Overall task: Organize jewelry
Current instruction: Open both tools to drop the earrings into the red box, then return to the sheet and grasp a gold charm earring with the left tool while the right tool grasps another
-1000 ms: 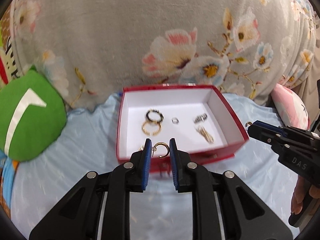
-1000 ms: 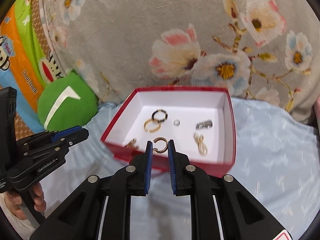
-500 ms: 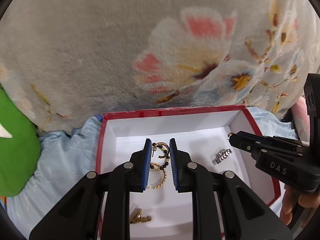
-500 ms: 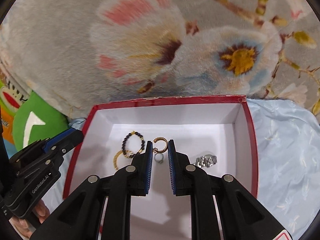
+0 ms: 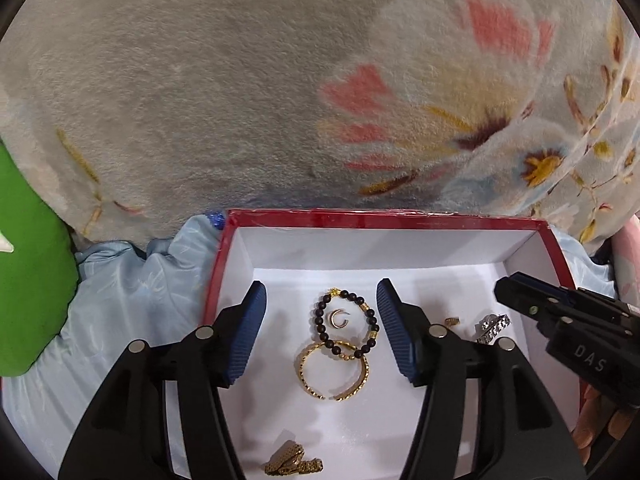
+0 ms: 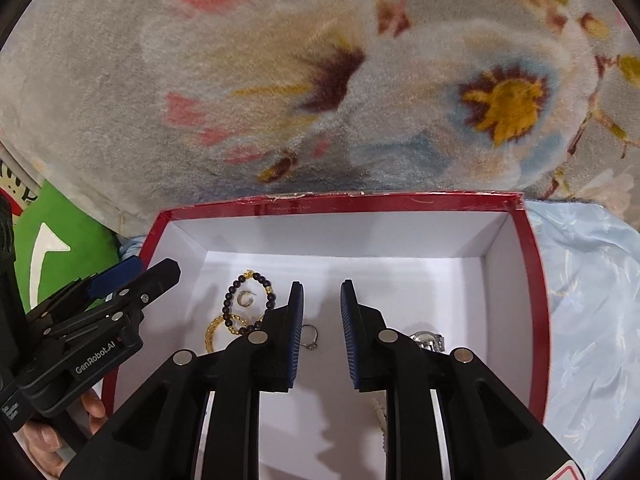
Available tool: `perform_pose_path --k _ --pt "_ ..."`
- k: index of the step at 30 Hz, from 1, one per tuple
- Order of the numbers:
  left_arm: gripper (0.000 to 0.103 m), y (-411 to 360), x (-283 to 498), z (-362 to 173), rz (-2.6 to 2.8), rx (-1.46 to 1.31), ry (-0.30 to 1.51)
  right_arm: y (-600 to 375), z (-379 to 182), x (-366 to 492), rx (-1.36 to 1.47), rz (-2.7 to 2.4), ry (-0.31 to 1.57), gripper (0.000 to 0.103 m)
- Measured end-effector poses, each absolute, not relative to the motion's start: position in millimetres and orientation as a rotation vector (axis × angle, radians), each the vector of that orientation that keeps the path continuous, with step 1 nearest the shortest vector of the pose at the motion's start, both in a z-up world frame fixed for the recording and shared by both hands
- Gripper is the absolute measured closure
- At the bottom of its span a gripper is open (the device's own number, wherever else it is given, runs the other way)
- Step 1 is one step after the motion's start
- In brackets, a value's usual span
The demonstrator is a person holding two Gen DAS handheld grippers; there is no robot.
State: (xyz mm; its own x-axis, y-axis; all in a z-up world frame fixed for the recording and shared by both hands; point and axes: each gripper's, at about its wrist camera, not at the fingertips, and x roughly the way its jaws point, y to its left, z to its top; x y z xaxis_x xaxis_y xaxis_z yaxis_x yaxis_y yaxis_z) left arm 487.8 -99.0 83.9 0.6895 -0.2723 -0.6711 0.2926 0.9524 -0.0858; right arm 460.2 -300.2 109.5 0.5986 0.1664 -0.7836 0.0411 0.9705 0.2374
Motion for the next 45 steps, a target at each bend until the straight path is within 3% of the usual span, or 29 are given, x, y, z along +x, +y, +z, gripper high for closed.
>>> perform_pose_path --k 4,8,12,15,24,32,45 --pt "0.044 -85.7 464.1 98.5 -0.320 0.039 0.711 -302.4 132.9 428.8 0.238 0.089 0.877 0.084" --pt "0.033 -65.7 421.4 115.7 -0.335 0.048 0.682 -308.3 158.8 369.8 0.244 0.103 0.817 0.082" --pt "0.033 -43.9 365.2 122.8 -0.353 0.041 0.682 -309.8 167.6 298.0 0.228 0.098 0.800 0.081" --pt "0.033 -29.6 315.5 115.5 -0.357 0.072 0.709 -306.9 164.3 236.8 0.175 0.062 0.810 0.076" --pt "0.033 -12.3 184.3 53.0 -0.398 0.125 0.821 -277.6 105.9 98.4 0.065 -0.005 0.948 0.076" --pt "0.033 -23.5 119.9 2.0 -0.444 0.076 0.934 -259.7 63.9 71.8 0.120 0.015 1.026 0.076" --pt "0.033 -44.1 94.4 -17.5 -0.475 0.070 0.976 -254.6 33.9 92.4 0.125 0.000 1.061 0.076"
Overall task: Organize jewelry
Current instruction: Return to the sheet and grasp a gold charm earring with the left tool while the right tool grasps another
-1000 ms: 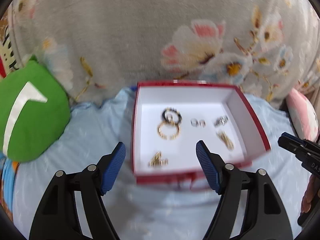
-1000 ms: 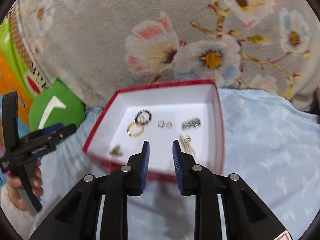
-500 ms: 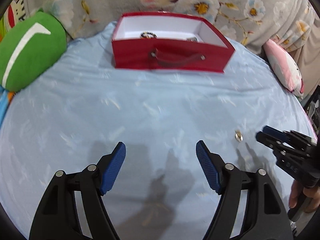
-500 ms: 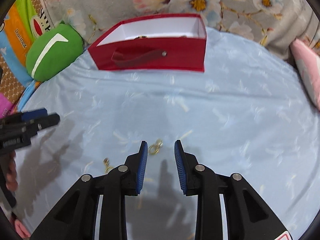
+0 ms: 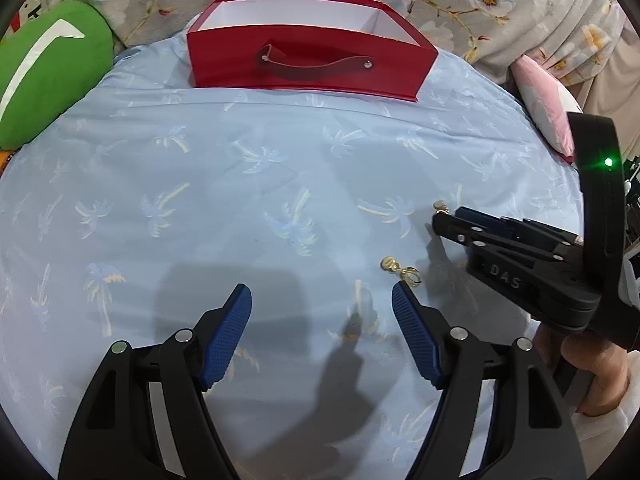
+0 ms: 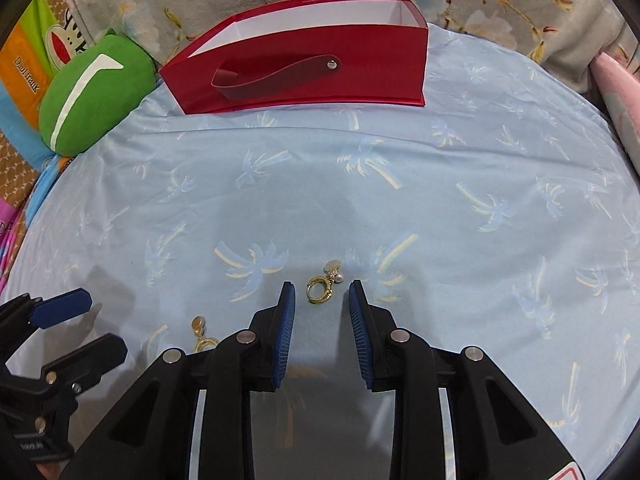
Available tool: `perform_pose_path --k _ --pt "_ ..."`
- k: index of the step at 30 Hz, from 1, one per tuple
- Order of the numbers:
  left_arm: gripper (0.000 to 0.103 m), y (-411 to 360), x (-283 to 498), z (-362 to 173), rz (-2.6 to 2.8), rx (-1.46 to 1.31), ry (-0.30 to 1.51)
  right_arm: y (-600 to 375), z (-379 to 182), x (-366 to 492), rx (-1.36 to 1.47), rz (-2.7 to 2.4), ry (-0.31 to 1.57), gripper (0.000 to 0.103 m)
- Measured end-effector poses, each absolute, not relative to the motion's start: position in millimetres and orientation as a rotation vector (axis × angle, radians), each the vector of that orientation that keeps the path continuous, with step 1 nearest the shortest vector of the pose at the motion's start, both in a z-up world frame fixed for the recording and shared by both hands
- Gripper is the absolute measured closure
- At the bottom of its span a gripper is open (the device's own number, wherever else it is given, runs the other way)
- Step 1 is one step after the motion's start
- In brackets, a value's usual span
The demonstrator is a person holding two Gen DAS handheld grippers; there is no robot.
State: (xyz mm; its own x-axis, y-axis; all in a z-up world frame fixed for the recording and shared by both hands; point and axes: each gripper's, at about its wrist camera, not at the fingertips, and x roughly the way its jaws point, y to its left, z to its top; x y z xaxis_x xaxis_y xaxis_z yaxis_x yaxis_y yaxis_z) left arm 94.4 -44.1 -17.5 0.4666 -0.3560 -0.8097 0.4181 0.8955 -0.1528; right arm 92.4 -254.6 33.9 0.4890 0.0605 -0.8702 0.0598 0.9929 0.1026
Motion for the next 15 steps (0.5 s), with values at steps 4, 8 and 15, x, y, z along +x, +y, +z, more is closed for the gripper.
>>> perform_pose_path --k 4,8,15 --pt "0.033 -54.1 92.1 -19.6 -0.486 0.094 0.975 -255.2 32.1 95.4 0.110 -0.012 1.050 0.084" --pt "0.033 -61.1 92.1 -22.7 -0.492 0.102 0.984 -260.7 31.5 95.7 0.116 -0.017 1.050 0.092" --pt "0.033 -73.6 96.4 -26.5 -0.508 0.106 1.000 -275.2 41.7 85.6 0.154 -0.036 1.030 0.100"
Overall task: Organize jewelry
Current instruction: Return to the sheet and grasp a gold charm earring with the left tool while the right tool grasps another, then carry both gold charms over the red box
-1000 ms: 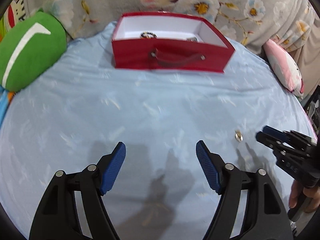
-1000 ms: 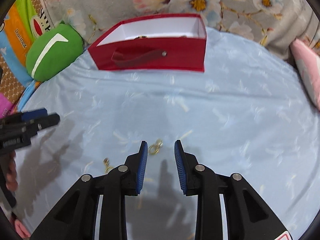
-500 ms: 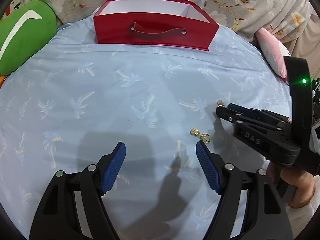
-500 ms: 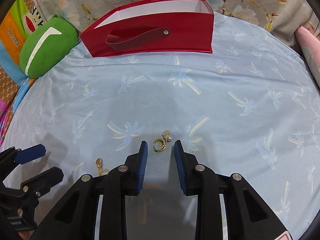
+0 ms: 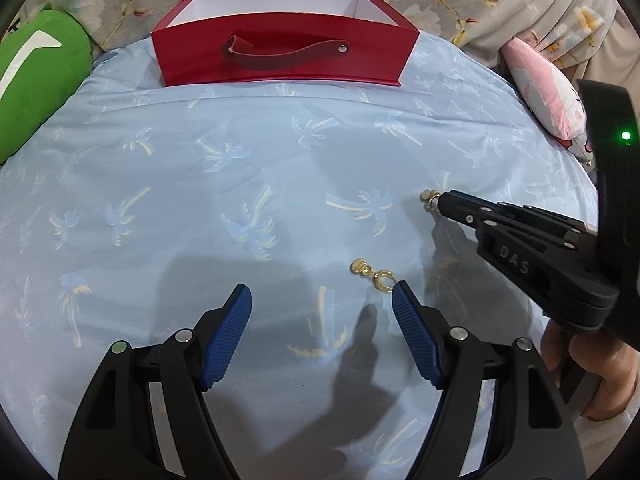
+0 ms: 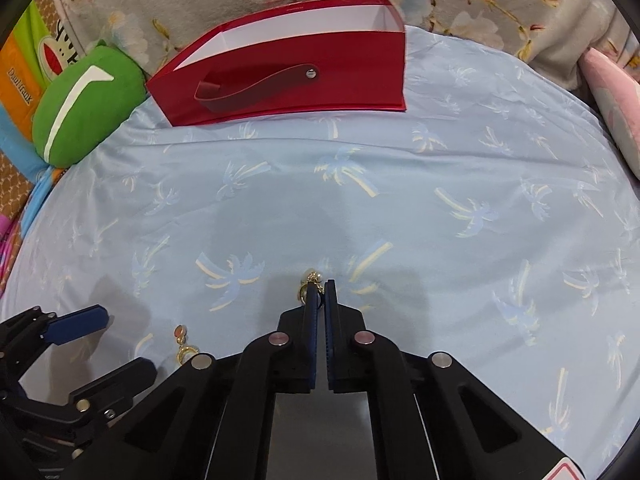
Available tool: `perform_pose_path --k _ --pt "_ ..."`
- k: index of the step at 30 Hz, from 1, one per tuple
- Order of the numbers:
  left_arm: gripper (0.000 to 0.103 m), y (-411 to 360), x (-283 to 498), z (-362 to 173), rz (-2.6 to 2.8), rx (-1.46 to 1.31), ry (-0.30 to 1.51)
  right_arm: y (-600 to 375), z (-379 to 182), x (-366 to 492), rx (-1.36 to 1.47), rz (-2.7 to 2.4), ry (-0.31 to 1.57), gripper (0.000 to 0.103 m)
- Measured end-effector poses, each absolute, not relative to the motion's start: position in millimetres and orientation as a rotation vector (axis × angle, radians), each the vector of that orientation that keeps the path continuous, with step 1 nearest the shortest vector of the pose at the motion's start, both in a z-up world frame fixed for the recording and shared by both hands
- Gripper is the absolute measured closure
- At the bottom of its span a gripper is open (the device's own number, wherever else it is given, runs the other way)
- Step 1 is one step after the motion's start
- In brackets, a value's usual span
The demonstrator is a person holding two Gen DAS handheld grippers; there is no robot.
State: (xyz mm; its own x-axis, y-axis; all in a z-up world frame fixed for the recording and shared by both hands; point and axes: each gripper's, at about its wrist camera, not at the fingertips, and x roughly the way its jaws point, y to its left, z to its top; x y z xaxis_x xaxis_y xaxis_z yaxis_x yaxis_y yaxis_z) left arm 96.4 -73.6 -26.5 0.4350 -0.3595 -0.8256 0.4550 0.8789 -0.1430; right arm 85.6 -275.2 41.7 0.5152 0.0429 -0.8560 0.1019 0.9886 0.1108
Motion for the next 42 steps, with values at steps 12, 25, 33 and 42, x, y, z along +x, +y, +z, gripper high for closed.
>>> perform_pose_path --k 12,25,33,42 --pt "0.040 -111.4 96.5 -35.9 -0.537 0.130 1.002 -296.3 55.9 65.6 0.201 -0.053 1.009 0.101" --pt "0.099 -99.9 97.4 -36.4 -0.560 0.081 1.024 -296.2 62.9 62.6 0.227 -0.042 0.991 0.100" --pt "0.099 -85.8 90.1 -25.7 -0.567 0.076 0.996 -289.5 73.5 62.5 0.224 -0.020 0.972 0.100" --pt "0.099 -66.9 94.8 5.4 -0.554 0.036 0.939 -276.2 95.5 65.4 0.220 0.019 0.928 0.100"
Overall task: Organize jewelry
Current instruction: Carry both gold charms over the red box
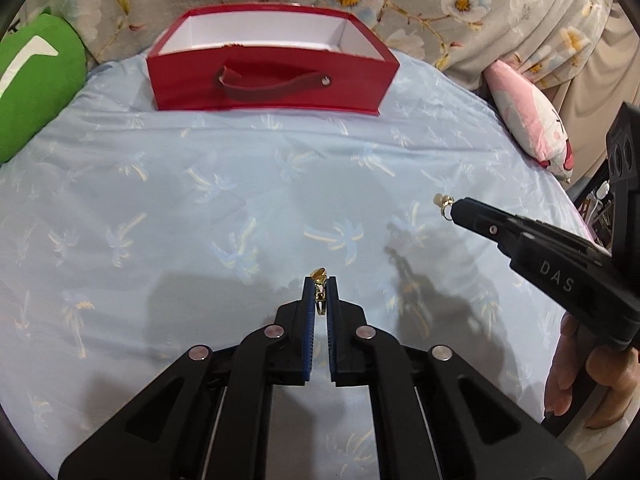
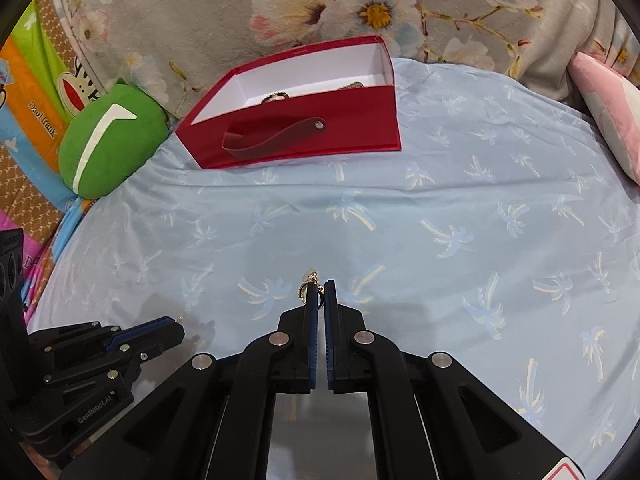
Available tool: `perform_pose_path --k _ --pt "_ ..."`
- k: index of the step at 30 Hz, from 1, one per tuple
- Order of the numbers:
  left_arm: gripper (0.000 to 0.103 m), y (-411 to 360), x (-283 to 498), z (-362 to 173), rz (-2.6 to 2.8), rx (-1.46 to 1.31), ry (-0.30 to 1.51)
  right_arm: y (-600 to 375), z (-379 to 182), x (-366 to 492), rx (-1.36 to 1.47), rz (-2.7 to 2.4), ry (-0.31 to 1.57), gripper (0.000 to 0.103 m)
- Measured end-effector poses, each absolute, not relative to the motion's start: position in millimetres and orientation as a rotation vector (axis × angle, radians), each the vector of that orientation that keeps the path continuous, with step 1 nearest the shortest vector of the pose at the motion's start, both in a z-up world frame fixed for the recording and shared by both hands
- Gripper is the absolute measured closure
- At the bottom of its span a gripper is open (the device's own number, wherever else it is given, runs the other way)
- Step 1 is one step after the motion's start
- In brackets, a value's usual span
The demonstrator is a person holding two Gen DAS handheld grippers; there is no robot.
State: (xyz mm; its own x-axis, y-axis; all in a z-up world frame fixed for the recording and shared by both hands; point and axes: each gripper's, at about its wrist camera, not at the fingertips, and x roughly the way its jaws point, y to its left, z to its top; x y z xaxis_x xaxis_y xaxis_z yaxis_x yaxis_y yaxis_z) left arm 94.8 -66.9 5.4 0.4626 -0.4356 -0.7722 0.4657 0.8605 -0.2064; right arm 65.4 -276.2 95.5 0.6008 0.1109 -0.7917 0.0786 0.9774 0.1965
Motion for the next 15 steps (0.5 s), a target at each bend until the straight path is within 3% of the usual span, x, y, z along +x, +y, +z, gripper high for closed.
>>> perform_pose_path --k 15 --pt "0.099 -31.0 192.6 92.6 -0.412 0.035 0.718 -271.1 177.4 156.3 0.158 0.119 0.755 0.101"
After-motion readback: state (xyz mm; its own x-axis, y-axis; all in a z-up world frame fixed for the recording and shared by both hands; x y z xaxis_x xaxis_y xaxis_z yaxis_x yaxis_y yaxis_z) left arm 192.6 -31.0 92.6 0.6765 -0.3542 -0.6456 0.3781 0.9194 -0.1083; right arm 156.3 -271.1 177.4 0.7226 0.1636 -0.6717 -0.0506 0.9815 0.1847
